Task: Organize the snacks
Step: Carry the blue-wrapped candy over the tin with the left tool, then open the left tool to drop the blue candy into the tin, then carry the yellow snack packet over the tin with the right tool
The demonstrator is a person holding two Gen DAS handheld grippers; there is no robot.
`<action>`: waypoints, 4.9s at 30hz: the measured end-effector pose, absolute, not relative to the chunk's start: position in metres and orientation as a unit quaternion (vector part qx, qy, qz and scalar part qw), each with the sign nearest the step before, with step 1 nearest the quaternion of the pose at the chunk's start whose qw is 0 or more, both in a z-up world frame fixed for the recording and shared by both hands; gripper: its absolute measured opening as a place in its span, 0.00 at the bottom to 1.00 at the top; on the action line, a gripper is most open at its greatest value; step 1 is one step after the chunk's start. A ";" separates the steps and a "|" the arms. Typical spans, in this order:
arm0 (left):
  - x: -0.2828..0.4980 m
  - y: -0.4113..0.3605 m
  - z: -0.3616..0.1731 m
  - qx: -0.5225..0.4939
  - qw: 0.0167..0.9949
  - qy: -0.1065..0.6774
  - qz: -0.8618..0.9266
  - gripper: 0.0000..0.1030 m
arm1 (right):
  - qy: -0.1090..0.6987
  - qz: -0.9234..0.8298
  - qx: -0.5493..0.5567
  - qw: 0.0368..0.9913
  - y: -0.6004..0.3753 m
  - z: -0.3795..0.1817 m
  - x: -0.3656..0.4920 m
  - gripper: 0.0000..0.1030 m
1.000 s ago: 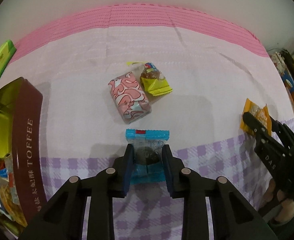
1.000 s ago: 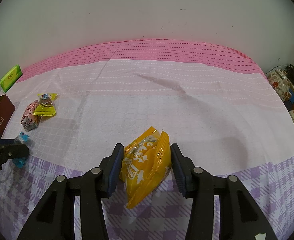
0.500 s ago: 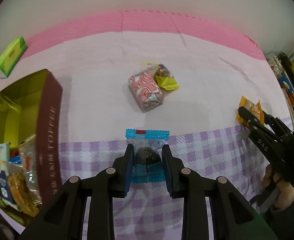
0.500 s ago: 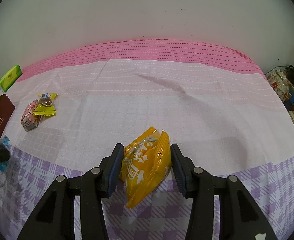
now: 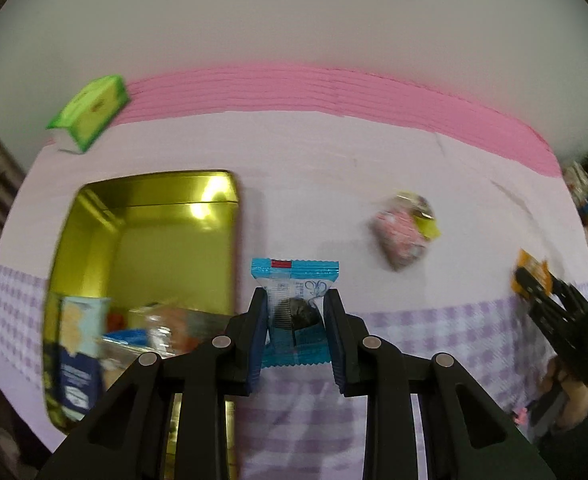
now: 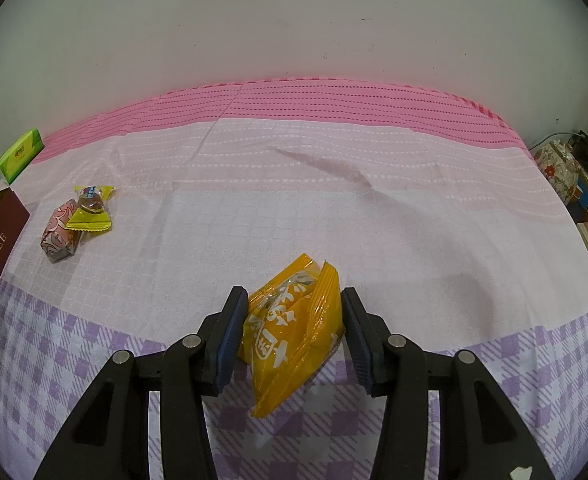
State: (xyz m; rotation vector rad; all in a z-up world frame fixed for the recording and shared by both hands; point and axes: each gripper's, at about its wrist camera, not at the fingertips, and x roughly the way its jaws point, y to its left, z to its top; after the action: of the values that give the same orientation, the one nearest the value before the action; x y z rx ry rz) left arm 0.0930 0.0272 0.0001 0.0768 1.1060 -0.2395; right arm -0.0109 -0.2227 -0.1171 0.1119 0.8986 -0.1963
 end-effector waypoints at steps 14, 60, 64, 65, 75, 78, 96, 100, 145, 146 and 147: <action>0.136 0.093 -0.018 0.039 0.849 0.526 -0.027 0.28 | 0.433 -0.095 0.054 0.895 -0.223 -0.116 -0.011 0.43; 0.140 0.103 -0.049 0.052 0.828 0.558 0.001 0.45 | 0.433 -0.096 0.052 0.895 -0.222 -0.117 -0.012 0.44; 0.135 0.101 -0.042 0.050 0.830 0.556 -0.008 0.52 | 0.433 -0.096 0.053 0.895 -0.222 -0.117 -0.012 0.44; 0.132 0.101 -0.040 0.049 0.831 0.554 -0.010 0.54 | 0.433 -0.096 0.053 0.895 -0.222 -0.117 -0.012 0.44; 0.104 0.105 -0.022 0.044 0.843 0.536 -0.026 0.54 | 0.433 -0.096 0.052 0.895 -0.221 -0.117 -0.012 0.44; 0.093 0.111 -0.017 0.041 0.848 0.528 -0.022 0.55 | 0.433 -0.096 0.052 0.895 -0.222 -0.117 -0.012 0.44; 0.045 0.158 -0.016 0.029 0.871 0.487 0.050 0.58 | 0.432 -0.099 0.055 0.895 -0.224 -0.116 -0.013 0.43; 0.039 0.162 -0.018 0.025 0.873 0.484 0.054 0.58 | 0.432 -0.103 0.057 0.894 -0.225 -0.114 -0.016 0.42; 0.038 0.220 -0.013 -0.008 0.869 0.469 0.160 0.72 | 0.423 0.049 0.021 0.904 -0.039 -0.040 0.009 0.32; 0.038 0.220 -0.014 -0.004 0.867 0.470 0.166 0.72 | 0.424 0.064 0.021 0.903 -0.026 -0.039 0.011 0.32; 0.039 0.222 -0.015 -0.003 0.866 0.471 0.171 0.72 | 0.424 0.076 0.023 0.902 -0.014 -0.038 0.012 0.32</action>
State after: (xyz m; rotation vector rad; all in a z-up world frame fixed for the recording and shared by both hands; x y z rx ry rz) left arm 0.0385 0.2219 -0.0148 -0.0062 0.9861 0.3579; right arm 0.0123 -0.0144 -0.0382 0.0481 0.8763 0.1567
